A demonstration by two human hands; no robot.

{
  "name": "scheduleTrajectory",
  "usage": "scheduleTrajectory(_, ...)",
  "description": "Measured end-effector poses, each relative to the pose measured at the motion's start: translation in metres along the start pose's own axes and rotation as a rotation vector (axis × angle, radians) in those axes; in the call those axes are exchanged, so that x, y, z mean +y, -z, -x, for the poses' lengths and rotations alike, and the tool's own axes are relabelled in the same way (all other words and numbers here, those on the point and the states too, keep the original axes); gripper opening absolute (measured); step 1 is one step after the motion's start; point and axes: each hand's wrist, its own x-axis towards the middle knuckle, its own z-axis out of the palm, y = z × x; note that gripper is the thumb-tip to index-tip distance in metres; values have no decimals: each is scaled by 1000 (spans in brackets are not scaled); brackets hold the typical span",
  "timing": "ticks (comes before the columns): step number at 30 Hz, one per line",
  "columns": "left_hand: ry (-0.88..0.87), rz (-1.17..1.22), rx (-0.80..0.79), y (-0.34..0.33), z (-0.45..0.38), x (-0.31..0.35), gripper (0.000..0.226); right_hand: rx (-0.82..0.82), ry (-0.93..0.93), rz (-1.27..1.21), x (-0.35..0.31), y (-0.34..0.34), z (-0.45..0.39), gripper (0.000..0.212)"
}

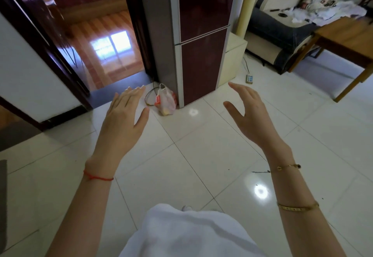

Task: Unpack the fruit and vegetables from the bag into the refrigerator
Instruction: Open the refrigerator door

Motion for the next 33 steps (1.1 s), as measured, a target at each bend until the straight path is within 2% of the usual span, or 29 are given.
scheduleTrajectory(10,27,-1,-42,-58,-128,-28,50,-57,-22,-8,55,-34,-135,54)
scheduleTrajectory(20,155,-45,-5,-114,-259,-45,52,-112,113,-78,110,-57,-311,51)
scheduleTrajectory(27,283,-66,47,-136,-317,-62,52,-176,222,-110,119,-86,-416,52)
scheduleTrajectory(33,320,-71,68,-152,-366,-88,51,-192,266,-171,119,-117,-480,51)
